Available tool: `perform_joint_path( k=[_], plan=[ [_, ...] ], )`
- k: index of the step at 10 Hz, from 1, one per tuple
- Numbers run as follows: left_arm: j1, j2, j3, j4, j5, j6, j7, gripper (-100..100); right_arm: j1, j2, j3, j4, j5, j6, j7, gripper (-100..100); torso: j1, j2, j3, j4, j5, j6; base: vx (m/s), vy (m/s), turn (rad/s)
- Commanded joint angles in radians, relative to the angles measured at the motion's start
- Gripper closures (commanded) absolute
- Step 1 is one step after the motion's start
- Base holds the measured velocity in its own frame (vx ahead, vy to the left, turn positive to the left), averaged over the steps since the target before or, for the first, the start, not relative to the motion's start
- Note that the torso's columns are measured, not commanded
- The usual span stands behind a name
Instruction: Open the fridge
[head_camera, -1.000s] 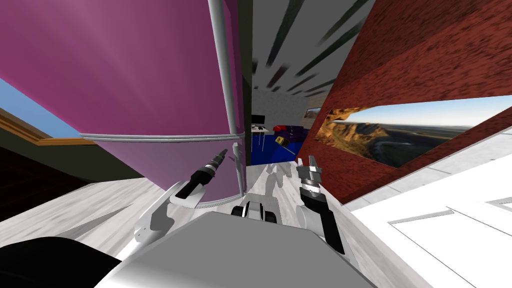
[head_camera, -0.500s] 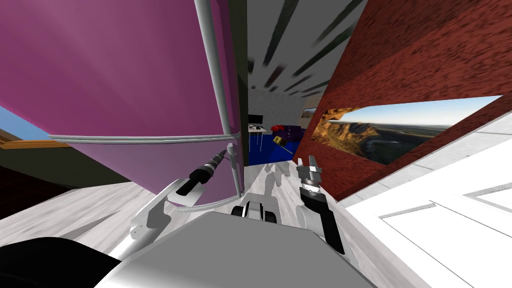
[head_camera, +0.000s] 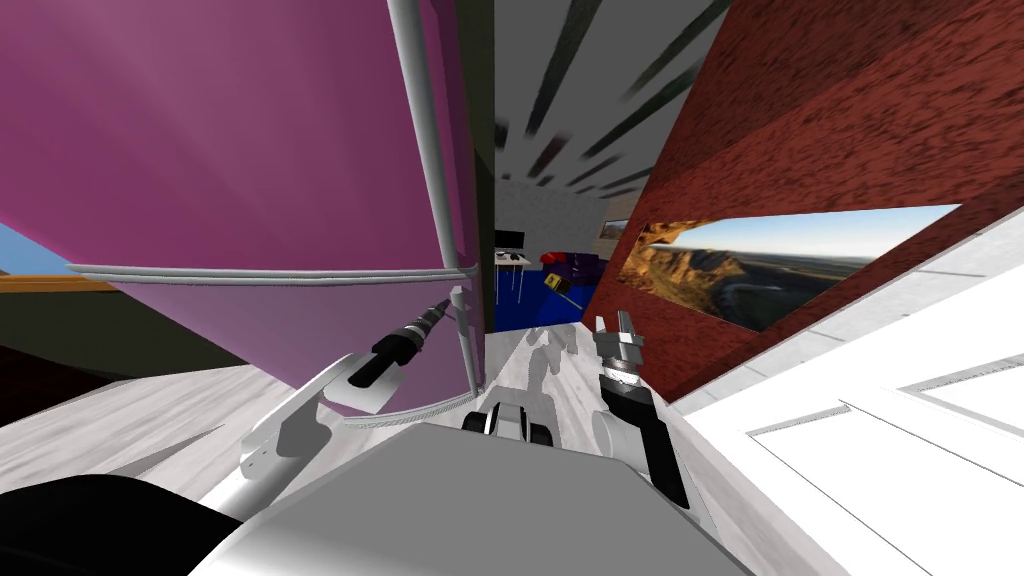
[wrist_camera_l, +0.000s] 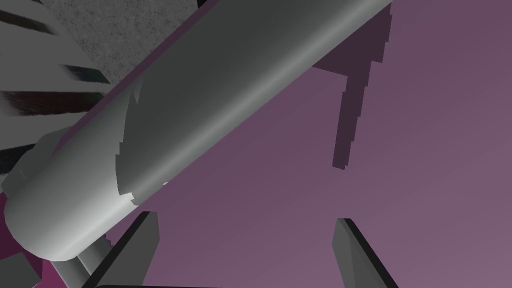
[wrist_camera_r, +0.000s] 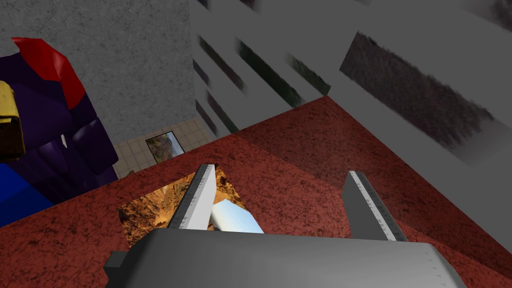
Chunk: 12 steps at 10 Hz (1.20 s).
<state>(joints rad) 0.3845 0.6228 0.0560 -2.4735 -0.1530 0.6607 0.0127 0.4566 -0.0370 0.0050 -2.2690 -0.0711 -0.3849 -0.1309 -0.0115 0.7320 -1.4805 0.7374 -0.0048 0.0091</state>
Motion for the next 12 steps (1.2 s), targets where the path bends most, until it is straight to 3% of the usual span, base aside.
perform_joint_path(
  k=[1, 7, 9, 10, 11, 12],
  plan=[
    [-0.007, 0.034, -0.001, -0.052, -0.005, 0.039, 0.002, -100, 0.000, 0.000, 0.000, 0.000, 0.000, 0.000, 0.000, 0, -0.003, -0.001, -0.001, 0.001, -0.002, 0.002, 0.024, -0.027, -0.026],
    [-0.009, 0.057, 0.000, -0.121, -0.008, 0.068, 0.003, -100, 0.000, 0.000, 0.000, 0.000, 0.000, 0.000, 0.000, 0, -0.012, 0.004, 0.002, 0.003, -0.005, 0.005, 0.006, -0.006, -0.009],
    [-0.010, 0.036, 0.004, -0.078, -0.009, 0.080, 0.007, -100, 0.000, 0.000, 0.000, 0.000, 0.000, 0.000, 0.000, 0, -0.008, 0.006, 0.003, 0.003, -0.004, 0.001, 0.016, 0.044, 0.048],
    [-0.001, 0.040, 0.001, -0.084, -0.014, 0.092, 0.003, -100, 0.000, 0.000, 0.000, 0.000, 0.000, 0.000, 0.000, 0, -0.001, 0.002, 0.001, 0.003, -0.002, 0.000, 0.014, 0.051, 0.050],
    [0.003, 0.050, 0.001, -0.107, -0.014, 0.094, 0.000, 100, 0.000, 0.000, 0.000, 0.000, 0.000, 0.000, 0.000, 0, -0.001, 0.002, 0.001, 0.002, -0.001, -0.001, -0.025, -0.016, -0.061],
    [0.007, 0.044, 0.003, -0.091, -0.016, 0.090, 0.002, 100, 0.000, 0.000, 0.000, 0.000, 0.000, 0.000, 0.000, 0, 0.000, 0.005, 0.003, 0.002, 0.000, -0.005, -0.013, -0.016, -0.018]
  ],
)
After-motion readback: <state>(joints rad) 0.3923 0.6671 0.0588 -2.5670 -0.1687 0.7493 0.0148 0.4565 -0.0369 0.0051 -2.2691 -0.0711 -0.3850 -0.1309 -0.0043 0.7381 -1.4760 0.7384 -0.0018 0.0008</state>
